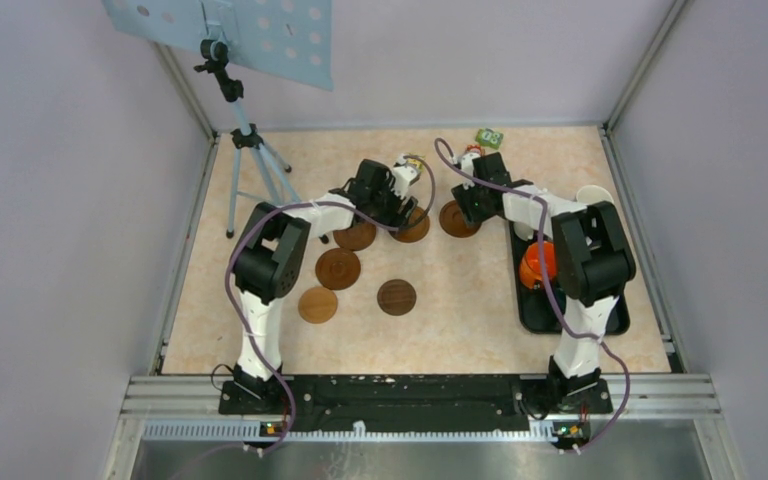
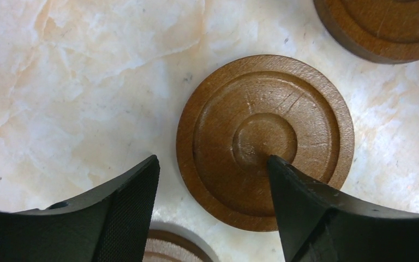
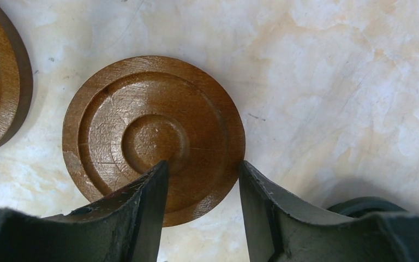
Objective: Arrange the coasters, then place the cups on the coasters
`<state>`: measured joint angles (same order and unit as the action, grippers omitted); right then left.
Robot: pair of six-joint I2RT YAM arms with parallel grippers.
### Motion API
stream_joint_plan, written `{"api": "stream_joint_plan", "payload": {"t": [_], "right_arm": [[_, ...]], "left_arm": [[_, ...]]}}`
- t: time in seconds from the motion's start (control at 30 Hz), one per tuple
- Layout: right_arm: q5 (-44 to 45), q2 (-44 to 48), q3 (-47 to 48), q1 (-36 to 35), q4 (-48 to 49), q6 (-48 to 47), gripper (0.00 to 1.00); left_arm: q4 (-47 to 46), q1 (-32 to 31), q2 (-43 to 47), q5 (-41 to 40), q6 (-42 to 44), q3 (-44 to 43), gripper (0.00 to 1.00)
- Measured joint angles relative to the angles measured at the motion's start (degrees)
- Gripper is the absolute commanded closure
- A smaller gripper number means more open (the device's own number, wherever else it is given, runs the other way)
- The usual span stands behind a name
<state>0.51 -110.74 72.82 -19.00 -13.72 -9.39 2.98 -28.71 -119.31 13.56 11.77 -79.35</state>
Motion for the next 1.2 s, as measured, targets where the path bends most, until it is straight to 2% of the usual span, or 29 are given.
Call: {"api": "stream_joint_plan", "payload": {"t": [0.23, 0.5, 0.63, 0.97, 1.2], "right_arm": [[-0.7, 0.8, 0.0, 0.0, -2.6, 0.5, 0.43], [-2.2, 2.7, 0.9, 0.0, -4.5, 0.7, 0.42], [-3.7, 4.3, 1.2, 0.0, -5.1, 0.9, 0.42], [-7.4, 6.1, 1.2, -2.0, -6.1, 1.1, 0.45], [-7.8, 6.0, 1.2, -2.8, -6.1, 1.5, 0.46]], "left_arm": [[4.8, 0.7, 2.6, -1.0, -0.1, 0.1, 0.13], [7.6, 1.6, 8.0, -1.0, 0.0, 0.9, 0.14], [8.5, 2.8, 9.1, -2.4, 0.6, 2.9, 0.17], [11.0, 6.0, 10.6, -7.2, 1.9, 8.0, 0.34], [11.3, 7.1, 10.7, -7.6, 2.3, 8.6, 0.38]]}}
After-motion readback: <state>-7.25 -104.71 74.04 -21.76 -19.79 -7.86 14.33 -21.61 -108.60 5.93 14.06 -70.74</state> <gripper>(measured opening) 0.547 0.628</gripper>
